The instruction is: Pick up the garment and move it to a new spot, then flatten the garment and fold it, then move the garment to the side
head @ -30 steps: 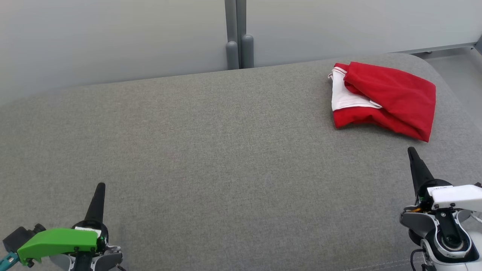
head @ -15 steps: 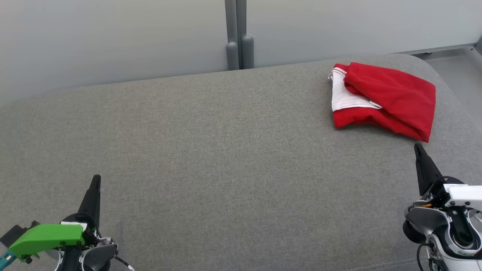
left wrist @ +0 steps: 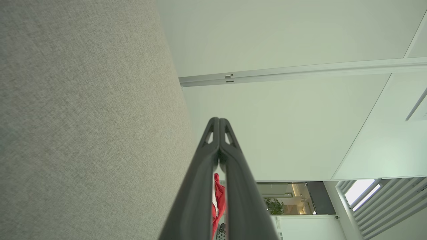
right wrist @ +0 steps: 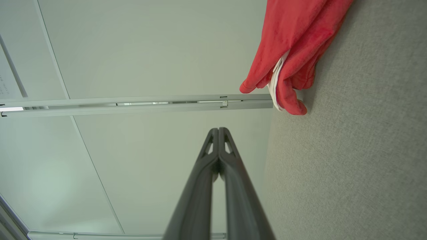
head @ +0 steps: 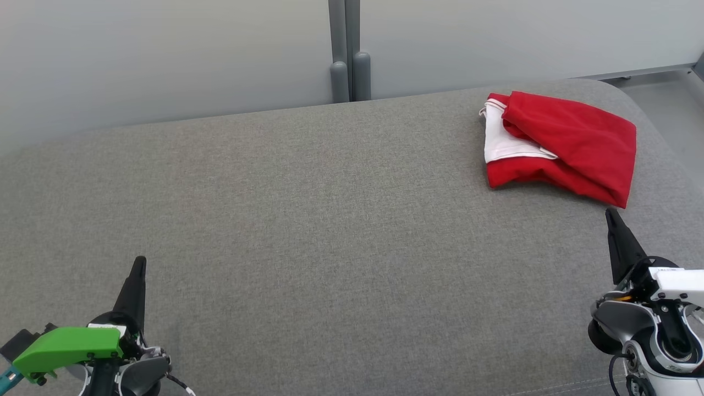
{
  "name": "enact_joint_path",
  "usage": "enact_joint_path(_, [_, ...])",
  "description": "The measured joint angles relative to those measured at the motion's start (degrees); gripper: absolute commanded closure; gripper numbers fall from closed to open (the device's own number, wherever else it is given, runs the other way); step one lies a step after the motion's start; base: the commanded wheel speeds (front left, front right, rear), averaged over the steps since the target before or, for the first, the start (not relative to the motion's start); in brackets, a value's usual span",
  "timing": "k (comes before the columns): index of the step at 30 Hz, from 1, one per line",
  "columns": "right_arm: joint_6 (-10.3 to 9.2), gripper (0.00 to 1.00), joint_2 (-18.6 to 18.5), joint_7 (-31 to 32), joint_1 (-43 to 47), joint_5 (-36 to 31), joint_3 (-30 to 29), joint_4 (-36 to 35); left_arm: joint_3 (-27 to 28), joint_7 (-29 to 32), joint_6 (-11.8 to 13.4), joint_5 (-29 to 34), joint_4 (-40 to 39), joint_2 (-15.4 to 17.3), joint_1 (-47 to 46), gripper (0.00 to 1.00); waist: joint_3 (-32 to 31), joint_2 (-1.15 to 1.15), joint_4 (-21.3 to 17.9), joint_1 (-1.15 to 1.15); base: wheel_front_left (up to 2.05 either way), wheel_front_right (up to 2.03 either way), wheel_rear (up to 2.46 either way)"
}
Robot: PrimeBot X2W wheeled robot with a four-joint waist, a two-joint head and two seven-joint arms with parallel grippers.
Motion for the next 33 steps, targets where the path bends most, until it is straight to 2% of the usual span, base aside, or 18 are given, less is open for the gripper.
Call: enact_joint_path(33, [0.51, 1.0, 0.03, 0.23, -0.06, 0.0, -0.08, 0.89, 0.03, 0.16, -0.51, 0.0, 0.66, 0.0, -0.35, 1.0, -0.05, 0.0, 0.0, 0.0, 0.0, 0.0, 0.0])
